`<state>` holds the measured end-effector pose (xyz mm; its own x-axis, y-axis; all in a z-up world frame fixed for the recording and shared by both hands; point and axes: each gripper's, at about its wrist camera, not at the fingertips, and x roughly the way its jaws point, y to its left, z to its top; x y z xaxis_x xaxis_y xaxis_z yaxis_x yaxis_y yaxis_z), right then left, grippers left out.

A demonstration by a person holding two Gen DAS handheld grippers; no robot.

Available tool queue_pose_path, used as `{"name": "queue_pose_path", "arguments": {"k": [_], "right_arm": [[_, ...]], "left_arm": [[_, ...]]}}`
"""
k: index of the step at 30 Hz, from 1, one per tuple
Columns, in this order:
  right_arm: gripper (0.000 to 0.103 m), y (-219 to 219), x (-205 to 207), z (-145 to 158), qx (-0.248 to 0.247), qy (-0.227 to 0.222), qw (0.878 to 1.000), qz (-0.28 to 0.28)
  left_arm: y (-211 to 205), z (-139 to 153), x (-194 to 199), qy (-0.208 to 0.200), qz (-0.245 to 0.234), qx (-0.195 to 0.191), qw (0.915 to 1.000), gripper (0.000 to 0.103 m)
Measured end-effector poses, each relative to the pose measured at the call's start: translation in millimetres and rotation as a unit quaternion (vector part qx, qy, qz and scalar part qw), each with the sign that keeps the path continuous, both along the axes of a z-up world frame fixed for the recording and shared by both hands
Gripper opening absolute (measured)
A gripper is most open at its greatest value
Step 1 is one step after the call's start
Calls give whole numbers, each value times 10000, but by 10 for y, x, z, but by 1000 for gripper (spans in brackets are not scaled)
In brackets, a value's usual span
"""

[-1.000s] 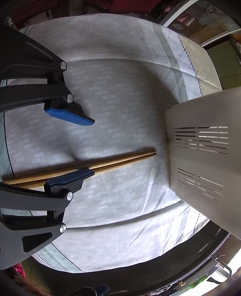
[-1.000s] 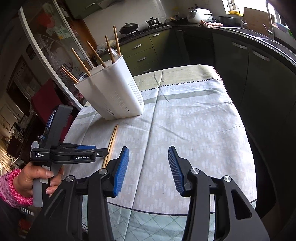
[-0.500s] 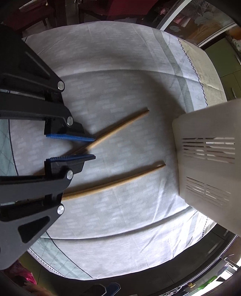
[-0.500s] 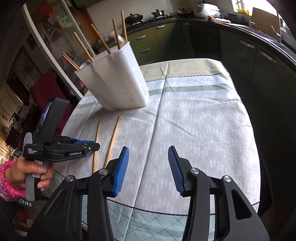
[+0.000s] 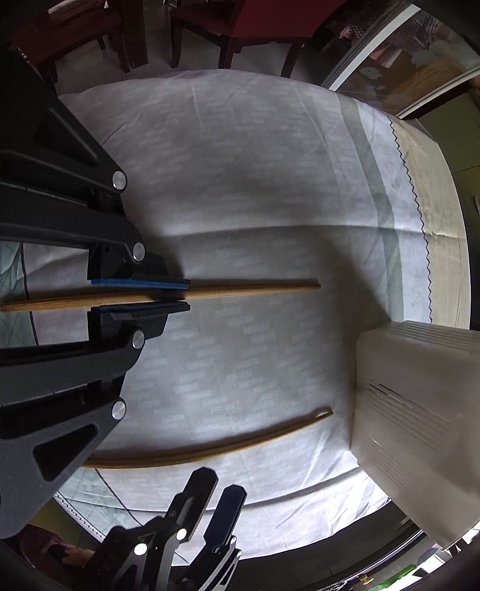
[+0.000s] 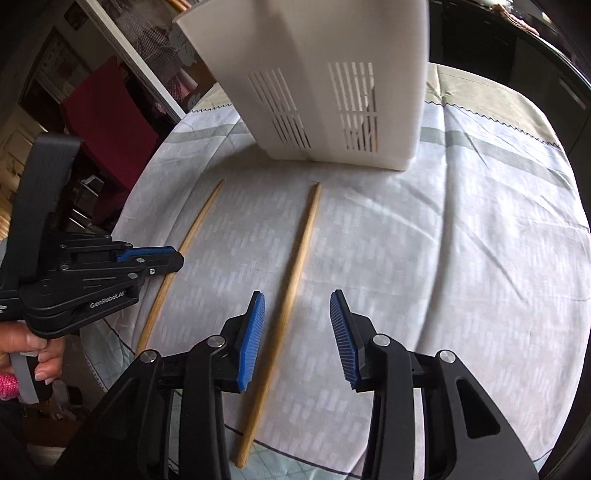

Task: Organize utensils
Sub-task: 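Close the right gripper on the last wooden chopstick while the left gripper holds its own, then lift both chopsticks upright and carry them over the white holder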

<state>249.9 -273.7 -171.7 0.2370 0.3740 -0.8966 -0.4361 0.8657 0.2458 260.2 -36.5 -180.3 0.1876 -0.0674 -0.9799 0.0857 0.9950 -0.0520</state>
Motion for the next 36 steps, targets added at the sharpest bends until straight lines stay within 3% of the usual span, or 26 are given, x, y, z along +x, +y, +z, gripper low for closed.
{"name": "queue_pose_path", "arguments": {"k": [11, 15, 19, 27, 31, 36], "right_arm": [[31, 507, -13, -183, -1164, -402, 9923, 99], [22, 586, -13, -184, -1195, -408, 9919, 138], [12, 598, 14, -177, -1181, -327, 9924, 127], [7, 460, 32, -111, -932, -333, 9951, 33], [7, 298, -16, 128, -589, -526, 9968, -82], [8, 9, -150, 575, -92, -968, 9949, -278]], "left_arm": [[150, -4, 14, 30, 16, -43, 10000, 8], [67, 8, 3, 53, -43, 60, 10000, 9], [-15, 4, 17, 87, -45, 158, 9998, 12], [-77, 30, 34, 45, -11, 102, 9999, 7], [-5, 140, 37, -189, 10, 75, 9998, 7], [32, 523, -94, -747, -24, -83, 9972, 6]]}}
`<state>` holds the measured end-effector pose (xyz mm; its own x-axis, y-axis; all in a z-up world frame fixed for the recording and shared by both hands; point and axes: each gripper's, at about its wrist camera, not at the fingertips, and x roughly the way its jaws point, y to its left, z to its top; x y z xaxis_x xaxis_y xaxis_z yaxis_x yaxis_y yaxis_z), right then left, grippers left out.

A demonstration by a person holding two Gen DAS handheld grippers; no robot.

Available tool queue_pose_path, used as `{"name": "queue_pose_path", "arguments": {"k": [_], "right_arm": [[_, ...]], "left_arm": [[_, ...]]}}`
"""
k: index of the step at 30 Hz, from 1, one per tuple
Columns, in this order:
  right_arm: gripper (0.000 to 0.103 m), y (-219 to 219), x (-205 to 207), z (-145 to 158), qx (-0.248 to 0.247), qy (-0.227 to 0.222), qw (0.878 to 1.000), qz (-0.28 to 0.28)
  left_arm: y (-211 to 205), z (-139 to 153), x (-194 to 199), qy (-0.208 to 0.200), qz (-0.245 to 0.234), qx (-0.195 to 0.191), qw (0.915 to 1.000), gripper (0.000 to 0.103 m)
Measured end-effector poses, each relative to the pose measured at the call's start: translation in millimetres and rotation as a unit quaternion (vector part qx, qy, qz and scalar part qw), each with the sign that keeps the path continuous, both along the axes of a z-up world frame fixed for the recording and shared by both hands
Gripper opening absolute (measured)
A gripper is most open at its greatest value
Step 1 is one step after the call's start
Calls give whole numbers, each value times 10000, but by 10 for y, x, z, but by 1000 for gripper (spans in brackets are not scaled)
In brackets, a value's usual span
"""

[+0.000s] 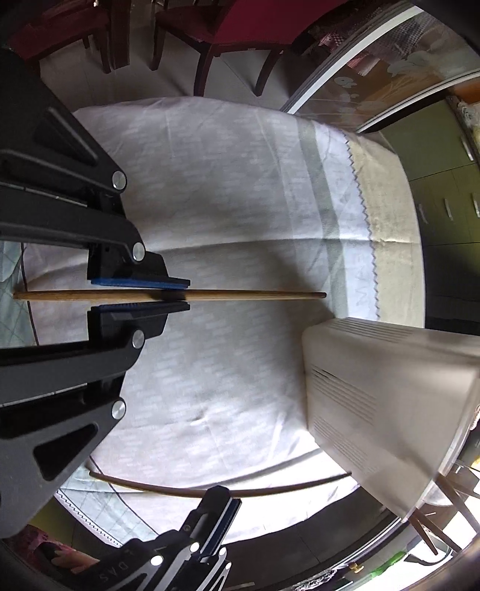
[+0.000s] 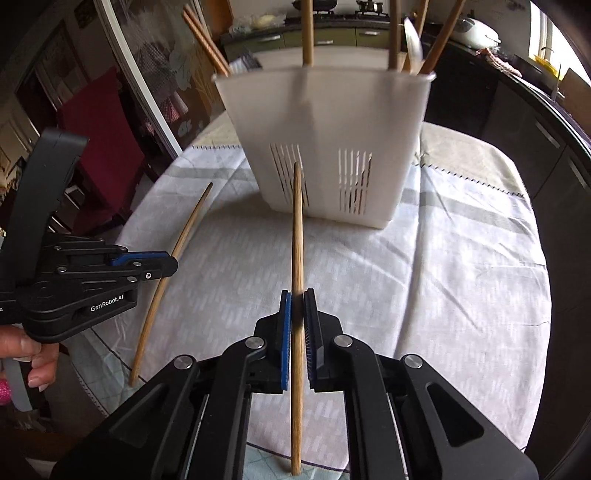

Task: Organize utensils
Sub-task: 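Lift both chopsticks upright and carry them over the white holder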

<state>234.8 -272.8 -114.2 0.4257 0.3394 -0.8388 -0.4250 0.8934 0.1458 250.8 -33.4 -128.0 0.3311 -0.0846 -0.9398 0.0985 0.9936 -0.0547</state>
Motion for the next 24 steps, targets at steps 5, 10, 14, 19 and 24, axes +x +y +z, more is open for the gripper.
{"name": "queue_pose_path", "arguments": {"k": [5, 10, 14, 19, 24], "right_arm": [[8, -265, -200, 365, 360, -506, 9980, -142], [8, -478, -405, 487, 493, -826, 9951, -214], [8, -597, -560, 486, 669, -965, 9927, -258], [8, -788, -707, 516, 943, -1347, 9853, -460], [8, -915, -835, 571, 1027, -1849, 9756, -595]], "left_arm": [[11, 383, -199, -551, -104, -140, 9983, 6], [28, 669, -424, -954, -158, -233, 9950, 6], [31, 831, -522, -1277, -162, -249, 9914, 6], [-15, 874, -621, -1482, -247, -100, 9886, 6], [-47, 891, -662, -1496, -294, -98, 9883, 6]]}}
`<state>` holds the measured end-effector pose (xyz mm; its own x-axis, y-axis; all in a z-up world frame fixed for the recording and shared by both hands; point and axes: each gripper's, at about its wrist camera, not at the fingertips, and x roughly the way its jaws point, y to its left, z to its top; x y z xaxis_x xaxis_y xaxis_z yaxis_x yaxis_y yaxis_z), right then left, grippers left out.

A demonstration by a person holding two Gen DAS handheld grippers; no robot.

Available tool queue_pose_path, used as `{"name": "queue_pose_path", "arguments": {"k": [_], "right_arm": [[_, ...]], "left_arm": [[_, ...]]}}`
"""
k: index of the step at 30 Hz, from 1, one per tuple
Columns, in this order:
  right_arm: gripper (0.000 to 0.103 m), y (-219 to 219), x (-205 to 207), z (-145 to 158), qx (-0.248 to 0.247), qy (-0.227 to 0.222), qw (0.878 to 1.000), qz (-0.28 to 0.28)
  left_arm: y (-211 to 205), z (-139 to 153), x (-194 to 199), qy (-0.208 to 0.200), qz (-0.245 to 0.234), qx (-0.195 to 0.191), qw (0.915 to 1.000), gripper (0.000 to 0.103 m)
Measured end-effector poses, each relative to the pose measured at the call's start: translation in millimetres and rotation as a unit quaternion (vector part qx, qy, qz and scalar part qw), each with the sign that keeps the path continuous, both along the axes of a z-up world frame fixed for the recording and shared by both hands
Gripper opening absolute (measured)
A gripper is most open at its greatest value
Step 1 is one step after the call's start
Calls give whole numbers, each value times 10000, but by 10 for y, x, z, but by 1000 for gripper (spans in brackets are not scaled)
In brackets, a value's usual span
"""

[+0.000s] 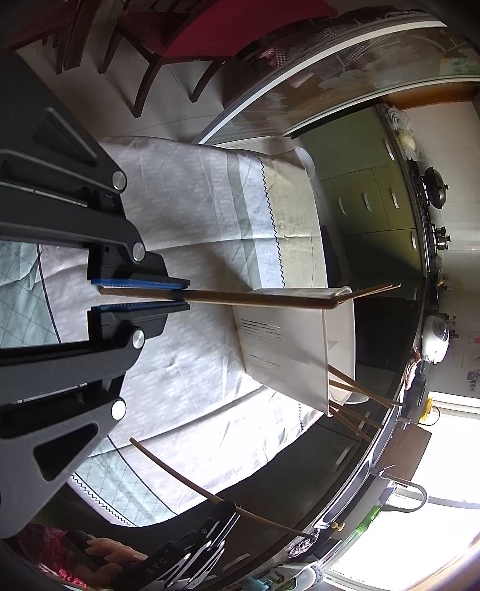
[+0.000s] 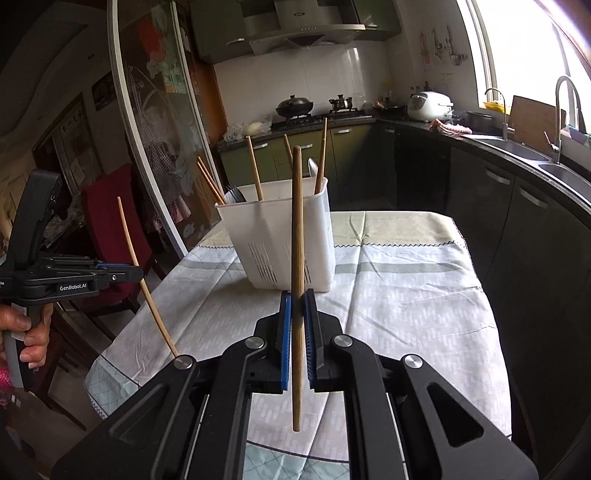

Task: Organize utensils
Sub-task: 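Lift both chopsticks upright and carry them over the white holder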

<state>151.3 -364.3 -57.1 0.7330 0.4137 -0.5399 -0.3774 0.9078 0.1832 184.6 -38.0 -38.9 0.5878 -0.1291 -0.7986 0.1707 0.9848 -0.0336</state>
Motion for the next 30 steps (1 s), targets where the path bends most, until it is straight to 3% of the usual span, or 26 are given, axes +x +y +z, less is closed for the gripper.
{"name": "queue_pose_path", "arguments": {"k": [4, 19, 30], "right_arm": [[8, -5, -46, -37, -103, -239, 9996, -56], [8, -54, -233, -134, -275, -297, 9992, 36], [8, 50, -187, 122, -160, -475, 9985, 222]], "left_arm": [[-15, 5, -2, 22, -19, 12, 10000, 6], [36, 36, -37, 49, 4, -102, 9999, 6], [25, 235, -59, -143, -47, -122, 9998, 6]]}}
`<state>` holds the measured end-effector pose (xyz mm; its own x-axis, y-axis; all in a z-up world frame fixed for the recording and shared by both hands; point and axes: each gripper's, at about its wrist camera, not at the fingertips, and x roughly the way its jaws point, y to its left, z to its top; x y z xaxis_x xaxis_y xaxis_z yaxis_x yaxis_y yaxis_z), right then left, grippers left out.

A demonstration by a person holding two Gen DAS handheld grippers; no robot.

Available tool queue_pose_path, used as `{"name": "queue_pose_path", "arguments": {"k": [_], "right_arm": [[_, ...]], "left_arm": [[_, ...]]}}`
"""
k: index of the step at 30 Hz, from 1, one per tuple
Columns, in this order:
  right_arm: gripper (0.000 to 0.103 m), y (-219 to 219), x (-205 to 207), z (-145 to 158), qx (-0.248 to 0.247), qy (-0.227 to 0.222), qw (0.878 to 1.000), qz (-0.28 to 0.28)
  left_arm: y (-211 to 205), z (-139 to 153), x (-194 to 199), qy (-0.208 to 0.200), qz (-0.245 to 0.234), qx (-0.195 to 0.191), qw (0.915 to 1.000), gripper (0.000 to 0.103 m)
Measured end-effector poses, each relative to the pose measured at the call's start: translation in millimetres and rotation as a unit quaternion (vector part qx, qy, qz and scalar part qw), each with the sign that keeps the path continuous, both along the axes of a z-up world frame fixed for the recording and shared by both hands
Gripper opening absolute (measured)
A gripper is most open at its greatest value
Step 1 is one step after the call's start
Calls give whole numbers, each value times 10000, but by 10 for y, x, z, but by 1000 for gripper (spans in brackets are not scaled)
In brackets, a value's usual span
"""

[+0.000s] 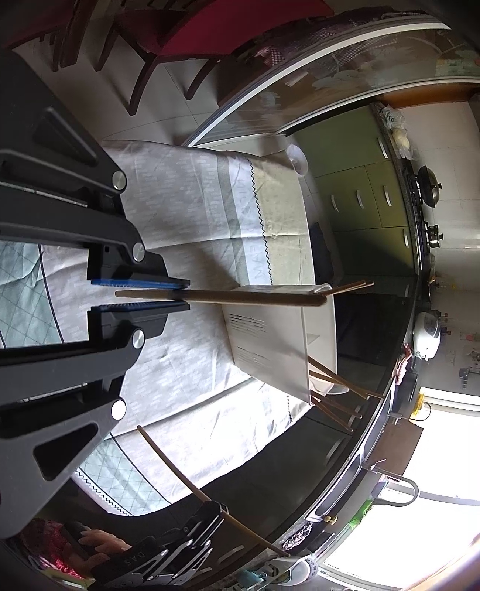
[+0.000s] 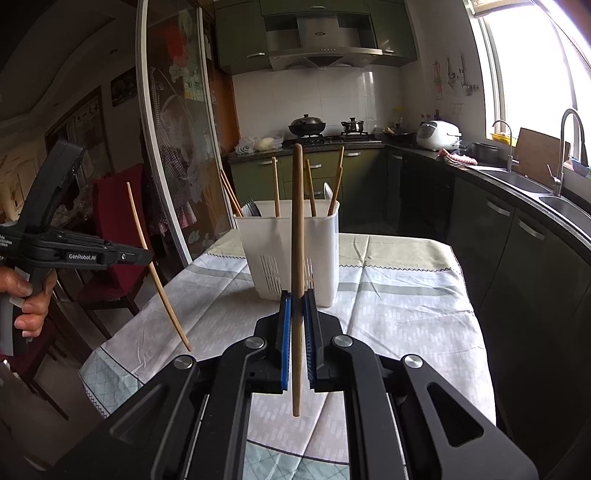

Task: Organize utensils
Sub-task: 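Lift both chopsticks upright and carry them over the white holder, then drop both chopsticks into the white holder by opening both grippers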

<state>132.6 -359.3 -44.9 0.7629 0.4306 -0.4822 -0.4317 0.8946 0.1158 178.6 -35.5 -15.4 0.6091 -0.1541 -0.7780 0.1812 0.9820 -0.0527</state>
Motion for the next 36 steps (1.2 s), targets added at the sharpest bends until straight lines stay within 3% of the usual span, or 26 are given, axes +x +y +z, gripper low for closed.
{"name": "queue_pose_path", "arguments": {"k": [6, 12, 20, 25, 36], "right_arm": [[8, 12, 142, 500, 321, -354, 9988, 87], [8, 150, 287, 1084, 563, -1020, 9931, 150], [8, 312, 716, 1442, 733, -1576, 9848, -30], [8, 497, 1026, 1396, 517, -1673, 9844, -166], [8, 735, 1422, 984, 140, -1223, 9923, -158]], "left_arm": [[-65, 338, 3, -304, -99, -116, 9994, 6], [-156, 858, 118, -817, -194, -293, 9960, 6], [-296, 1345, 519, -1528, -176, -479, 9869, 6], [-395, 1270, 868, -1681, -73, -416, 9849, 6], [-523, 619, 1303, -980, -137, -379, 9944, 6]]}}
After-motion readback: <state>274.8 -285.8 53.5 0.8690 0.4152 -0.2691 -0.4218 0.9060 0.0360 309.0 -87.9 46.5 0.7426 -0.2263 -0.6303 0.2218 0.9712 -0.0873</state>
